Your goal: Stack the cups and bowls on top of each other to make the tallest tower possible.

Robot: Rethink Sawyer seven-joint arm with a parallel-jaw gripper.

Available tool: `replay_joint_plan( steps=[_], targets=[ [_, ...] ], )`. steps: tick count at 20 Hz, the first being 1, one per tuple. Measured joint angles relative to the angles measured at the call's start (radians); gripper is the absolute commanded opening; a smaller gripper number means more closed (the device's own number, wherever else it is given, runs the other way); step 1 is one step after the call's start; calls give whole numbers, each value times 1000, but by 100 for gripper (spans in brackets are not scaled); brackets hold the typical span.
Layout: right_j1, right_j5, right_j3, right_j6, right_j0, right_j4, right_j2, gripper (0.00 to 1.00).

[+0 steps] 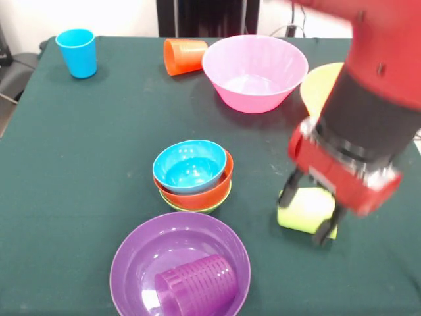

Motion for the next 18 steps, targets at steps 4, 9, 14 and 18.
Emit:
replay_joint_plan(
  steps=[4, 9, 14, 18],
  targets=[
    [-107, 1, 161, 0, 58, -16, 19, 100],
    [-226, 1, 336, 0, 110, -19, 42, 100],
    [-303, 0, 459, 0, 135, -20, 56, 100],
    [-327, 0, 511, 0, 137, -20, 64, 100]
  ],
)
